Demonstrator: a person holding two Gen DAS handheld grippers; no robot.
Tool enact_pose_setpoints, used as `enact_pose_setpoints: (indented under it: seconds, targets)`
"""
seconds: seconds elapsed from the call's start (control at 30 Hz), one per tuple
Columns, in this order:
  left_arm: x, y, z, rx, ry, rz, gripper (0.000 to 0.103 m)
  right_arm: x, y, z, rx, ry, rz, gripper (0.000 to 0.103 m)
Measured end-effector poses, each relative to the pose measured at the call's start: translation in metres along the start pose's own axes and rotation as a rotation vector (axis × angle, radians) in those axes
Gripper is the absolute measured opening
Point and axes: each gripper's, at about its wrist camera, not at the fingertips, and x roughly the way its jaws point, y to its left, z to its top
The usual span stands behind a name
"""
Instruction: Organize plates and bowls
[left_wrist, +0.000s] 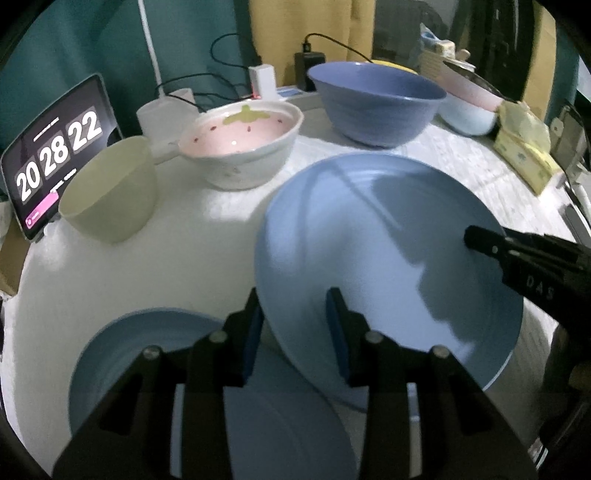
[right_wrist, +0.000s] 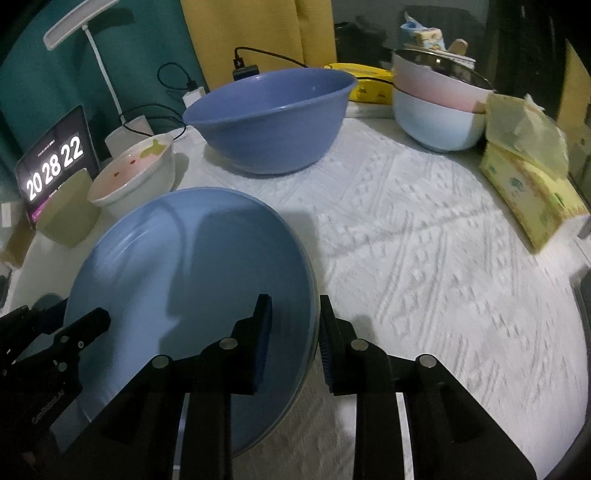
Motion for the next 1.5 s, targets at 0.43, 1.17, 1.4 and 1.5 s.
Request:
enact_pose_setpoints:
  seconds: [0.43,1.17,1.4,1.5]
  targets:
    - [-0.020,-0.003,-0.013,-0.022,-0.007,-0.066,0.037,-0.034,-0.001,-0.010,0.024,-0.046,-0.060,0.030]
    - [-0.073,0.036,-0.041,-0.113,-0.109,-0.061,0.046,-0.085,0.046,-0.024,-0.052,-0.119,-0.052,0.031]
    - [-0.084,0.053,-0.052,-0.148,-0.127,-0.051,0.046,-0.092,0.065,-0.030,-0.085,-0.122,-0.037,0.031]
    - [-0.087,0.061,-0.057,-0.164,-0.130,-0.046,0.046,-0.092,0.074,-0.033,-0.100,-0.119,-0.031,0.031]
